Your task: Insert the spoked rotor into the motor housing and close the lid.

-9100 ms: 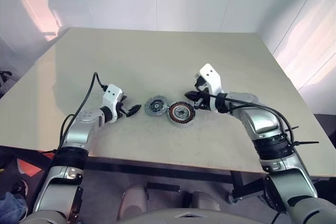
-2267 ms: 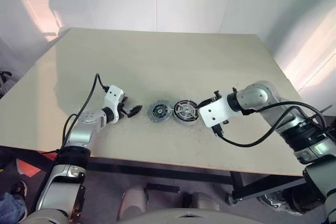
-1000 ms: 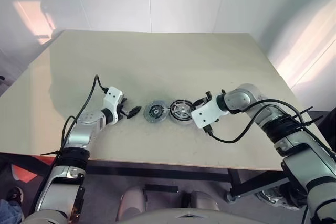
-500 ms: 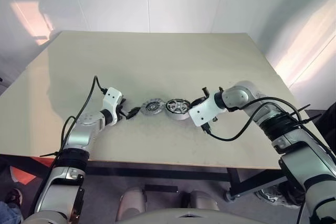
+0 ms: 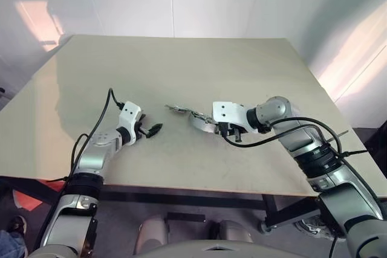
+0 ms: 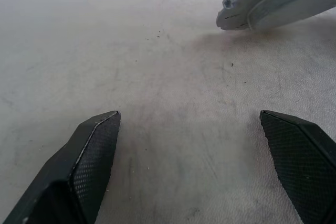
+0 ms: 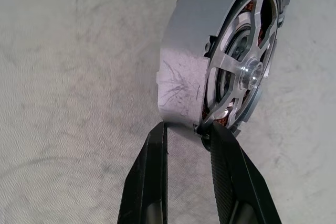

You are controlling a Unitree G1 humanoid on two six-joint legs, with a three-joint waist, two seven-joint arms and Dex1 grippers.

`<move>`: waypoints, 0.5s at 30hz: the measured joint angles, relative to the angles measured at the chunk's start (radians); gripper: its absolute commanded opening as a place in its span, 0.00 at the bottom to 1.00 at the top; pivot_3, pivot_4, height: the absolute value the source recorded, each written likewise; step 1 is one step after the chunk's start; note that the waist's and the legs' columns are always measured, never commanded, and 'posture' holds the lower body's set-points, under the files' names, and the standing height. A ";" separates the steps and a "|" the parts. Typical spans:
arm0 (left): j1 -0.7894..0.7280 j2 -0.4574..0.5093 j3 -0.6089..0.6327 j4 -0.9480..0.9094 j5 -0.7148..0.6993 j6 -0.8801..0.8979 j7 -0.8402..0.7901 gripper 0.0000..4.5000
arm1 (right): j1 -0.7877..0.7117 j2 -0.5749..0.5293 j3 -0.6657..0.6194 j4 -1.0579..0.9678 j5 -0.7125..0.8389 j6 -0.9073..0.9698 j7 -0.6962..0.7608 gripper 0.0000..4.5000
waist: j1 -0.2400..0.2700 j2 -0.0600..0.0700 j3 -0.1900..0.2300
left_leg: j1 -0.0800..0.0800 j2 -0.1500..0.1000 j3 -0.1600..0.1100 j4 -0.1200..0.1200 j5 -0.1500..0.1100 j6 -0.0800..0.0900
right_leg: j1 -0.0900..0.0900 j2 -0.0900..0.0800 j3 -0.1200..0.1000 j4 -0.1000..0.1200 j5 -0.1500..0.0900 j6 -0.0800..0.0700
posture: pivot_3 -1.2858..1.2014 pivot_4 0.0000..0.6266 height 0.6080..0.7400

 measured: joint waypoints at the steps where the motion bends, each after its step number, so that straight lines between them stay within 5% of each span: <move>1: 0.000 0.000 0.000 0.000 0.000 0.001 0.000 1.00 | 0.001 0.011 0.001 -0.012 0.000 0.035 -0.008 0.20 | -0.001 0.000 0.000 | 0.001 0.000 0.000 0.000 0.000 0.000 | 0.000 0.000 0.000 0.000 0.000 0.000 | 0.52 0.00 1.00; 14: 0.004 0.007 -0.001 0.000 0.000 0.003 -0.004 1.00 | -0.039 0.164 0.013 -0.071 0.015 0.442 -0.114 0.20 | -0.027 0.000 0.000 | 0.013 0.002 0.000 -0.003 0.002 -0.004 | 0.006 0.001 0.000 -0.001 -0.004 0.007 | 0.52 0.00 1.00; 15: 0.005 0.007 -0.001 0.000 0.000 0.004 -0.004 1.00 | -0.043 0.165 0.014 -0.071 0.017 0.450 -0.114 0.35 | -0.027 0.000 0.000 | 0.012 0.002 0.000 -0.003 0.002 -0.004 | 0.006 0.001 0.000 -0.001 -0.004 0.007 | 0.52 0.00 1.00</move>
